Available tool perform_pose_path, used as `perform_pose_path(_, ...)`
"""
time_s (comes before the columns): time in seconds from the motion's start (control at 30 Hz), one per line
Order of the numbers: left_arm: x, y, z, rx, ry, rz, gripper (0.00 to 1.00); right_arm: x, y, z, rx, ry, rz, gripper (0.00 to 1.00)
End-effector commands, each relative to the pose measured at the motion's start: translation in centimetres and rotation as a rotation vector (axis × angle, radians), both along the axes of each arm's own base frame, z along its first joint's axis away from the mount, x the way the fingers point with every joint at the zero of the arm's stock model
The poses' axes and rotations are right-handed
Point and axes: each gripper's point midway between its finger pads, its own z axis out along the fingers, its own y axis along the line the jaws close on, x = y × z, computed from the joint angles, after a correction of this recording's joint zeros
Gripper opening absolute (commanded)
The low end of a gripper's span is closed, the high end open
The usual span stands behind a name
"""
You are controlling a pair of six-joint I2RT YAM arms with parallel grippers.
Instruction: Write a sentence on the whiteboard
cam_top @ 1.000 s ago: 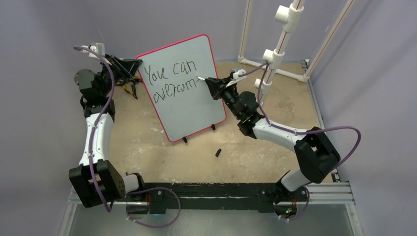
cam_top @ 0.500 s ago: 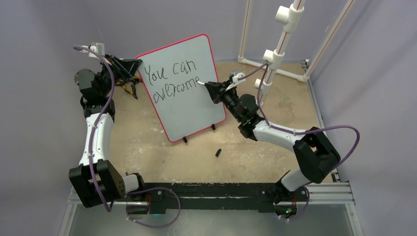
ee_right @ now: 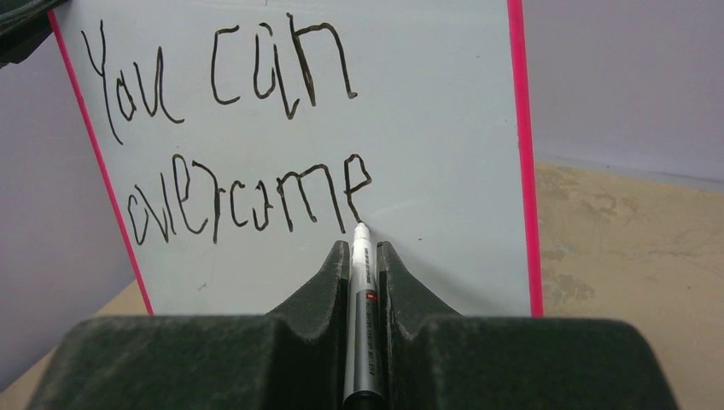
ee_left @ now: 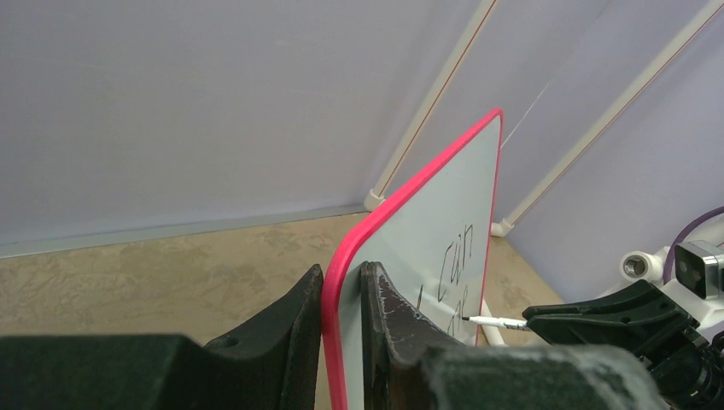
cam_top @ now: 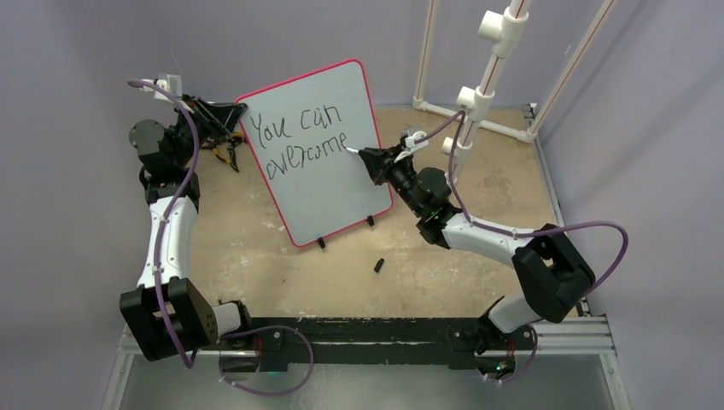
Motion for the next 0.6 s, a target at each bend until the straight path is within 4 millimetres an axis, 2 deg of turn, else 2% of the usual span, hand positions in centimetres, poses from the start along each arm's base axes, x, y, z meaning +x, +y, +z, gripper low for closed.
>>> perform_pose_path(0.0,0.1,0.1,-0.8,-0.003,0.017,-0.007,0.17,0.5,-1.3,0.4,0.006,0.018,-0.053,0.0)
perform_pose_path(0.3,0.1,0.1,-0.9,-0.004,0.019,-0.009,0.17,0.5,-1.6,1.1,-0.007,0.021,-0.067,0.0)
perform_pose_path(0.57,0.2,0.1,-1.0,-0.006,0.023,-0.008,0.17,-0.2,-2.0,3.5,0.007,-0.036,-0.056,0.0)
